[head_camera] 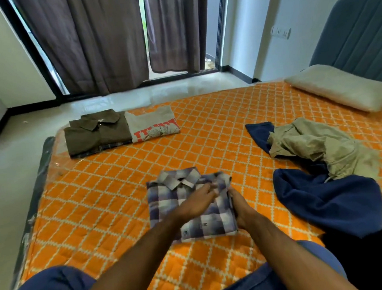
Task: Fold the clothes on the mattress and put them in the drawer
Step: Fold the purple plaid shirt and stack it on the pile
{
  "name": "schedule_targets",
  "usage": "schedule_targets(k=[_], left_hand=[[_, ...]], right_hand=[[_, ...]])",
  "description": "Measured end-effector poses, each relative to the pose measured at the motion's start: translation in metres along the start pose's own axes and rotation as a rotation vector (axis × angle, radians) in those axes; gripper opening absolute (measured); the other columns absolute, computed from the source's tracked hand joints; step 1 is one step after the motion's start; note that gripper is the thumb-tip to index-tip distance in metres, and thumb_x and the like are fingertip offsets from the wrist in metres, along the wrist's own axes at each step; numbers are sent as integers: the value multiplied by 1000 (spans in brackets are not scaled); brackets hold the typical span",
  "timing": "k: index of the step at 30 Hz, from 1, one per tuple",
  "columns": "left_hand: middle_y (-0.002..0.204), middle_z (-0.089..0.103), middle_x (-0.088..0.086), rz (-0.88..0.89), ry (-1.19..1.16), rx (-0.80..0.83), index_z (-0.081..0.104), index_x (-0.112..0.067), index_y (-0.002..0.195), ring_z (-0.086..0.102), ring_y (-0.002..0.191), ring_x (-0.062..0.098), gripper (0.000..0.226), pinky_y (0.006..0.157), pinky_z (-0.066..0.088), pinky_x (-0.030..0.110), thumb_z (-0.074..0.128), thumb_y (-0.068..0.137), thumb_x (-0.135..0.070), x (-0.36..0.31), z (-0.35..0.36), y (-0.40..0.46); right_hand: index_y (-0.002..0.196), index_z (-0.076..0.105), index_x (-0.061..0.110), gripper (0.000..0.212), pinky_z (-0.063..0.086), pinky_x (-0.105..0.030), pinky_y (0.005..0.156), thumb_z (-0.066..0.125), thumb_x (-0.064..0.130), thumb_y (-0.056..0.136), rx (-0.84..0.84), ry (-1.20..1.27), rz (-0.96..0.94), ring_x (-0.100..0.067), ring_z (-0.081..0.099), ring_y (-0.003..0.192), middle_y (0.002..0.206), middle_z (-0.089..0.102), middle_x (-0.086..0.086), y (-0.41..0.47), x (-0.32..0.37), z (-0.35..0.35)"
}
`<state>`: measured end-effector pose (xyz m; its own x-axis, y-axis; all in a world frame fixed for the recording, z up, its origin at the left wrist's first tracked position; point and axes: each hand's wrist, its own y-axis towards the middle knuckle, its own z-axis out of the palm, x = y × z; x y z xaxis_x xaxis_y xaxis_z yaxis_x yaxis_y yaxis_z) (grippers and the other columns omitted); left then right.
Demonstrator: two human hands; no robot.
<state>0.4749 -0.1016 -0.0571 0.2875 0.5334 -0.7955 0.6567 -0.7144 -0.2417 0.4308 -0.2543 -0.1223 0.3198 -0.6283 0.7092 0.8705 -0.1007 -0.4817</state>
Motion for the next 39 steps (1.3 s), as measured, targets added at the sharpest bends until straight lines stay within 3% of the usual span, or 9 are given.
schedule_targets(k=[4,7,9,13,19,24,29,33,39], left_hand=[[126,51,-3,135,269,-517,62,-25,114,50,115,16,26,91,46,38,58,92,-12,83,13,-33],[136,44,13,-310,80,-853,53,-15,131,48,121,35,46,97,45,51,68,88,-17,123,-1,-44],[144,43,17,-505,-205,-763,43,-10,144,46,128,40,59,104,43,54,69,94,-29,144,-15,-43],[130,63,10,-353,-662,-555,51,-12,136,64,113,31,43,94,54,54,62,99,-32,152,-35,-34],[120,69,4,-399,-482,-501,59,-23,127,68,104,27,41,93,55,55,58,96,-50,157,-34,-9],[130,60,22,-596,-238,-528,59,-6,129,59,114,40,58,98,50,52,42,102,-55,148,-32,14],[111,72,14,-463,-769,-395,65,-13,121,70,89,31,28,73,58,42,63,99,-31,122,-46,1],[111,74,13,-393,-839,-378,65,-12,125,73,89,31,36,65,58,37,68,95,-31,119,-59,-10],[111,75,13,-272,-836,-533,66,-10,123,74,92,31,38,67,59,37,74,91,-30,115,-136,-14]], right_hand=[[131,63,11,64,57,-49,91,40,63,102,-32,-178,22,-33,71,111,122,72,-17,2,-2,-30],[146,47,14,81,59,-52,89,63,69,88,-111,-371,5,-33,70,111,132,67,-13,22,0,-25],[151,31,13,106,59,-53,90,77,69,75,-246,-514,-18,-33,66,117,142,57,-8,38,-7,-31],[143,41,22,93,57,-54,94,77,68,70,-351,-680,-91,-29,66,116,135,62,-3,62,-23,-54],[139,54,24,34,52,-57,100,47,34,107,-319,-684,-184,-29,65,117,132,66,-5,48,-21,-44],[132,58,25,45,57,-54,95,43,56,104,-290,-470,-66,-28,72,107,121,73,-6,43,-13,-39],[138,56,17,43,58,-51,93,49,43,106,-316,-556,-134,-26,71,105,123,71,-8,38,-11,-30],[127,61,15,33,57,-36,76,46,37,108,-307,-560,-159,-22,70,95,108,72,-3,31,4,-6],[124,64,15,32,59,-40,81,47,38,107,-146,-590,-273,-22,72,97,108,73,-3,53,48,78]])
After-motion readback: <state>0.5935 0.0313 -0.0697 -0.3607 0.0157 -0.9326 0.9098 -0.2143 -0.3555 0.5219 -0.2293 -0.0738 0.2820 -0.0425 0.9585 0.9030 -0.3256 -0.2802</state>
